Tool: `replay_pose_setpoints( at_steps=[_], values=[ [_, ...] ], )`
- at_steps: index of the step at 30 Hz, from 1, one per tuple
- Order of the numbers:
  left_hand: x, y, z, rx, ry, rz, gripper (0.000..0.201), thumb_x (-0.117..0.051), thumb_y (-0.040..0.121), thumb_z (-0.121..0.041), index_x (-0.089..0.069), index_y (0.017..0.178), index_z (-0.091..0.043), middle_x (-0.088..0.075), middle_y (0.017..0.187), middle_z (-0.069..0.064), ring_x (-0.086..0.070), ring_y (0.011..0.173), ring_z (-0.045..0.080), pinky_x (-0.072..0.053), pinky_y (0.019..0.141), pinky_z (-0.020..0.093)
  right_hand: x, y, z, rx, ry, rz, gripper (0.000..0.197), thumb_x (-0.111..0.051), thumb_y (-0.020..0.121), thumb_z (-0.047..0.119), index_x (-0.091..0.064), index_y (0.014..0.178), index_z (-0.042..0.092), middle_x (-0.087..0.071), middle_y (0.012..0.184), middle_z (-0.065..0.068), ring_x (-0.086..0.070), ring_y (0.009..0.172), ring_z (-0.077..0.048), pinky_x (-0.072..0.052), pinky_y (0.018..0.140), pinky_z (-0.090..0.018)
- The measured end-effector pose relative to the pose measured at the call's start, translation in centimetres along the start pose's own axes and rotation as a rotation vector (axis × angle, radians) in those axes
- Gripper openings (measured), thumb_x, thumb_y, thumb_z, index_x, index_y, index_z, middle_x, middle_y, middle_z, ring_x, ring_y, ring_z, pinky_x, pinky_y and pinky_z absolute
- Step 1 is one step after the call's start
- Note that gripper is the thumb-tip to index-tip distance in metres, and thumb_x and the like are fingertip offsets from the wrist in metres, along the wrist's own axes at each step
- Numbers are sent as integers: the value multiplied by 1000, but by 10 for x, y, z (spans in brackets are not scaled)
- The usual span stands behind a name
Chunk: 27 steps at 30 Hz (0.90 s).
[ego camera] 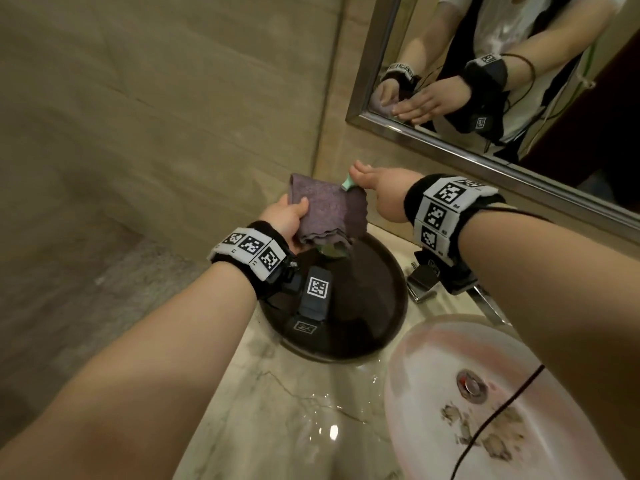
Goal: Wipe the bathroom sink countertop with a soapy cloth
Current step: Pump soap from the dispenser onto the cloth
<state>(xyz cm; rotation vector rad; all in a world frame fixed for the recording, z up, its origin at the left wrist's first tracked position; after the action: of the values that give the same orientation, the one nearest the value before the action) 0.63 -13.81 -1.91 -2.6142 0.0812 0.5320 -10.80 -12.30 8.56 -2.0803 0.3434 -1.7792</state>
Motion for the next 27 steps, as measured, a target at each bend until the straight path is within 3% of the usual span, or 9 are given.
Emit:
replay_pose_setpoints(
  at_steps=[3,6,11,14,15,18,20,22,27],
  values=[
    [8,5,-13,-44,266,-80,37,-46,96,-17,-45,132,-7,-55,131,22,-57,117,39,-48,97,53,0,-3,2,-16,-68,49,79,-38,91,-9,9,151,11,13,160,-1,-3,149,-13,-12,116,-24],
    [4,12,-19,-73,427,-63,38,-49,94,-23,-49,129,-7,-58,128,20,-57,118,38,-47,99,51,2,-4,5,-27,-96,85,78,-37,93,-8,12,150,8,14,160,-4,1,148,-13,-7,116,-22],
    [-15,9,-18,-63,302,-5,36,-47,96,-16,-47,130,-4,-57,128,22,-58,117,39,-48,98,53,4,-10,8,-58,-35,110,78,-40,94,-4,13,150,6,13,160,-7,5,148,-13,0,114,-21],
    [-18,13,-14,-38,239,14,36,-46,97,-15,-45,132,-4,-63,107,14,-60,109,32,-47,98,52,4,-12,9,-57,-25,112,78,-41,94,-3,11,150,6,12,160,-7,4,148,-14,-1,114,-21],
    [-18,14,-12,-19,206,20,37,-45,97,-16,-44,133,-5,-63,107,15,-59,109,33,-46,98,54,4,-12,8,-59,-32,113,77,-41,94,-2,11,150,6,12,160,-8,3,149,-15,-2,114,-22],
    [-17,22,-5,44,166,51,48,-48,93,-30,-42,137,-11,-54,131,22,-54,119,41,-40,99,62,4,-8,10,-52,-63,116,77,-42,94,-2,10,150,6,12,160,-7,1,149,-17,-6,115,-23],
    [-9,47,10,107,180,63,75,-54,75,-52,-42,139,-15,-53,136,18,-54,120,40,-41,99,61,3,-6,10,-56,-76,128,75,-41,95,-1,8,151,7,13,160,-7,1,149,-17,-6,115,-24],
    [-6,50,13,138,179,64,87,-53,67,-62,-43,138,-12,-54,136,14,-55,120,37,-43,100,56,4,-3,9,-62,-83,133,71,-38,96,0,7,151,7,12,160,-5,1,149,-16,-5,115,-24],
    [-9,32,-1,81,208,45,65,-42,91,-50,-39,142,-10,-51,139,13,-54,122,34,-42,105,51,0,3,9,-69,-129,159,71,-37,97,3,8,151,9,13,160,-5,0,149,-17,-6,115,-25]
  ],
)
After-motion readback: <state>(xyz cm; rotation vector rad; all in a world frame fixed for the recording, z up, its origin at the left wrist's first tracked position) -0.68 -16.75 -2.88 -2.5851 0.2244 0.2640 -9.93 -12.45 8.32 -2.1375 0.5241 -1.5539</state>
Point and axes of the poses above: each hand's wrist, its own y-axis towards the middle knuckle, its own x-axis out of the back of the hand, z = x × y, the point moved 9 cm from there along y, towards the middle knuckle
